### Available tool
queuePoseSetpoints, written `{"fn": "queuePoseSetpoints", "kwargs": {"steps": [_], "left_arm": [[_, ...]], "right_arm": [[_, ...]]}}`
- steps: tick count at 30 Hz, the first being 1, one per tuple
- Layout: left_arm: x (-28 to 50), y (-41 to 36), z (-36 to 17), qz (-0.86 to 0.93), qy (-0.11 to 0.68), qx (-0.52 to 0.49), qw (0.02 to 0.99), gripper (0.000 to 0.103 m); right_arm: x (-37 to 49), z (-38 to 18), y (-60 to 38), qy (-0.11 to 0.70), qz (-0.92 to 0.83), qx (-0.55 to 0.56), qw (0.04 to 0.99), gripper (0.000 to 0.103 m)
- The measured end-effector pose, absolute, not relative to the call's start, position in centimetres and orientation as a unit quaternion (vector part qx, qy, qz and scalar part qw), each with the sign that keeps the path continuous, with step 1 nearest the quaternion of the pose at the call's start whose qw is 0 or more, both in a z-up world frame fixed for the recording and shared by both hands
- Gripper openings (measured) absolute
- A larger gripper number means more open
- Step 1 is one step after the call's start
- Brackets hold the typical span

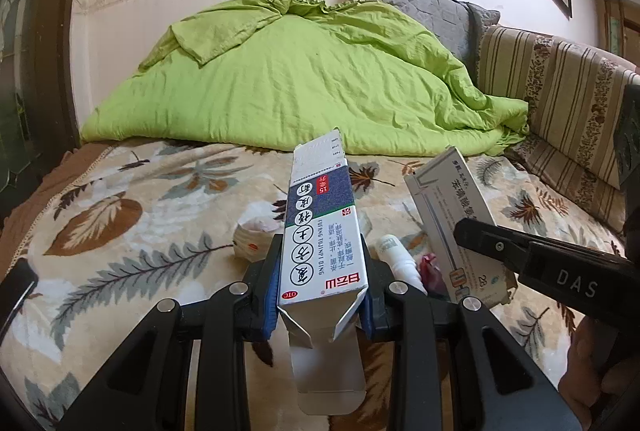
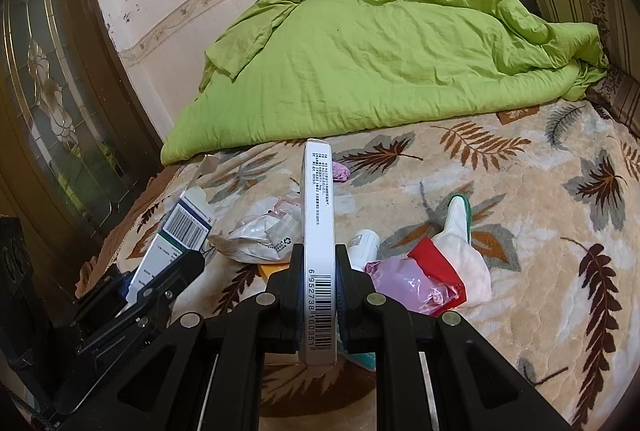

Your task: Collect trash

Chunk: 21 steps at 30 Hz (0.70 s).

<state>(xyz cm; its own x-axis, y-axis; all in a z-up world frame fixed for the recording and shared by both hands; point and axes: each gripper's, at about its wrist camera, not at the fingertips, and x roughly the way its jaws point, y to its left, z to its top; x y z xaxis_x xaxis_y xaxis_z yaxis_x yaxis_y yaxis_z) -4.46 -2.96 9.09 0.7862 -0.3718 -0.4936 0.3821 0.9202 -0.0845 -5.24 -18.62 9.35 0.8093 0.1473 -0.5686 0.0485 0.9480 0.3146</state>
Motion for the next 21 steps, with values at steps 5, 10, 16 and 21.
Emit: {"fn": "queuePoseSetpoints", "kwargs": {"steps": [5, 10, 16, 21], "left_arm": [[-5.2, -3.1, 9.1, -0.204, 0.254, 0.016, 0.945, 0.030], [-6.0, -3.1, 9.0, -0.206, 0.253, 0.022, 0.945, 0.030], [-7.2, -3.3, 9.0, -0.206, 0.254, 0.030, 0.945, 0.030], [-9.6, -3.4, 9.3, -0.209, 0.255, 0.039, 0.943, 0.030]], "right_arm": [[-5.5, 9.4, -18.8, 0.308, 0.021, 0.169, 0.936, 0.014], [-6.4, 9.5, -18.7, 0.306, 0.015, 0.173, 0.936, 0.014], [-8.4, 9.3, -18.8, 0.305, 0.005, 0.185, 0.934, 0.014], [-10.8, 8.6, -18.5, 0.314, 0.000, 0.193, 0.930, 0.014]]}}
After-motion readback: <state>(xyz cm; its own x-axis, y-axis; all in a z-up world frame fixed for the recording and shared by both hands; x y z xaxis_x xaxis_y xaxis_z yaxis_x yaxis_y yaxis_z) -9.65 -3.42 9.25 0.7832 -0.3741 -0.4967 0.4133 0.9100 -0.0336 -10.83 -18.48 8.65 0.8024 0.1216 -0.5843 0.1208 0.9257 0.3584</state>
